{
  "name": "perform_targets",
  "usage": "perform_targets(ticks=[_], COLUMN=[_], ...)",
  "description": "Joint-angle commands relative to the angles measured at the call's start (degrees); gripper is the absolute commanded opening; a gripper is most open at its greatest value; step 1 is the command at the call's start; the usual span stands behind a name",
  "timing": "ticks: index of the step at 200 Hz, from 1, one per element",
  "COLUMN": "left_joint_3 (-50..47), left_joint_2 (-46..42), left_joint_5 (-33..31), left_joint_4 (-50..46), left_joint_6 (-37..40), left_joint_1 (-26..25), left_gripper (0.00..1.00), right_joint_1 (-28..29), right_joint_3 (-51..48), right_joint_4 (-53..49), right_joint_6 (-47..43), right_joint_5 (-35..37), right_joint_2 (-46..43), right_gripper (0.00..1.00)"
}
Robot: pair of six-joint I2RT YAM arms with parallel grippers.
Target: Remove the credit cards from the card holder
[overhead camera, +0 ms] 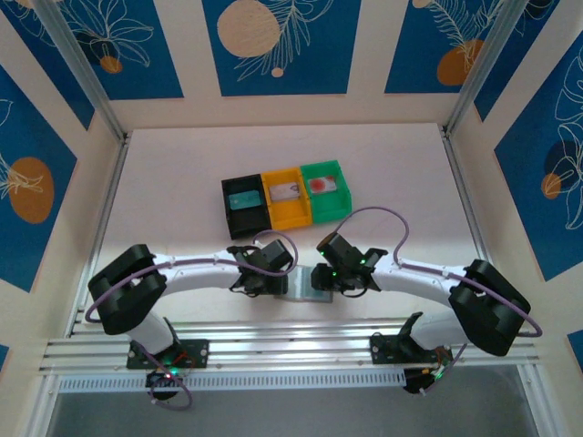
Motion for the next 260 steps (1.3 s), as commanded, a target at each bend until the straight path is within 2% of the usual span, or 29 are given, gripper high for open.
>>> perform_targets(ticks=[1,49,148,163,184,201,260], left_joint_3=[-2.8,-2.9,-3.6,-3.5,-3.2,-2.7,-0.6], left_joint_2=[3.4,4.0,4.5,4.1,3.4,3.1,3.7], left_joint_5=[4.5,4.8,5.4,5.0,3.8,2.8,0.8], left_joint_4=[4.8,5.6,6.9,6.1,4.0,1.5,-4.8], left_joint_6=[-1.8,-1.8,-2.3,-2.2,-2.0,-1.9,-1.8], left_joint_1=[-1.6,-1.7,-1.8,-1.8,-1.8,-1.8,-1.9], left_gripper=[0.59,0.59,0.59,0.59,0.59,0.59,0.60], right_joint_1=[0.5,1.0,2.2,2.2,2.2,2.3,4.2], right_joint_3=[0.5,1.2,3.3,3.7,4.9,5.5,6.8], right_joint_4=[-1.0,-0.7,0.3,-1.4,-5.7,-7.1,-6.0], right_joint_6=[0.4,0.1,0.0,0.4,1.4,1.2,2.3], right_joint_5=[-2.3,-2.6,-3.0,-1.2,3.3,4.0,3.7], right_joint_2=[1.4,1.2,0.2,-0.1,-0.4,0.2,4.0], right_gripper=[0.33,0.28,0.25,0.25,0.33,0.39,0.42])
